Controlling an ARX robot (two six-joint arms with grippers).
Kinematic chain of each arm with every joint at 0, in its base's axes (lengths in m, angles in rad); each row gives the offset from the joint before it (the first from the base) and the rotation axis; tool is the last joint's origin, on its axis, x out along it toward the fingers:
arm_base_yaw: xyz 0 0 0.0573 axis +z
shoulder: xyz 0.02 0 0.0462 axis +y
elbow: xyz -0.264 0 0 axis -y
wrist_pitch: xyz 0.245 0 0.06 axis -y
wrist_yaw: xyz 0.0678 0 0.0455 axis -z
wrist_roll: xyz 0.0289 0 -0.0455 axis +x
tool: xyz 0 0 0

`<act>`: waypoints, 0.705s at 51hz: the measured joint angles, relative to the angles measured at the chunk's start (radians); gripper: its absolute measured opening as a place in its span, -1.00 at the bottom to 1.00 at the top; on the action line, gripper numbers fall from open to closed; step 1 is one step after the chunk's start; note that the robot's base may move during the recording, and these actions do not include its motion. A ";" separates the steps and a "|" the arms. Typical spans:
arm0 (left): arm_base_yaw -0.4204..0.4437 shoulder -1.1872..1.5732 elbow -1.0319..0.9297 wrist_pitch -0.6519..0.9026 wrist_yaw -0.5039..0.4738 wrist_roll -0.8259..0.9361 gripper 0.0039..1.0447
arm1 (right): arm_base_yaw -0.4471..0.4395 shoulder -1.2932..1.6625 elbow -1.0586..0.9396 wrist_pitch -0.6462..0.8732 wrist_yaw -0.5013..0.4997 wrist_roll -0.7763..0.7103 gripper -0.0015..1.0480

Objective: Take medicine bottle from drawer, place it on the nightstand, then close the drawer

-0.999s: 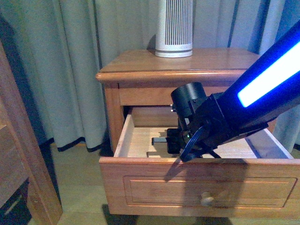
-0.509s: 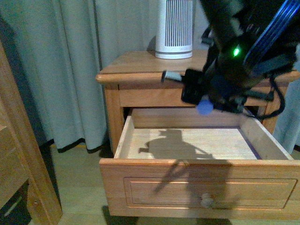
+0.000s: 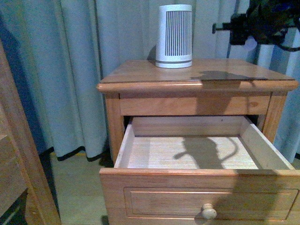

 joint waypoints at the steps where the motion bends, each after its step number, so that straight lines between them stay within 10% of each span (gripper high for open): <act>1: 0.000 0.000 0.000 0.000 0.000 0.000 0.87 | -0.005 0.019 0.019 -0.008 0.001 0.001 -0.42; 14: 0.000 0.000 0.000 0.000 0.000 0.000 0.87 | -0.042 0.159 0.170 -0.064 0.048 0.050 -0.42; 36: 0.000 0.000 0.000 0.000 0.000 0.000 0.87 | -0.037 0.081 0.034 0.112 -0.013 0.076 0.79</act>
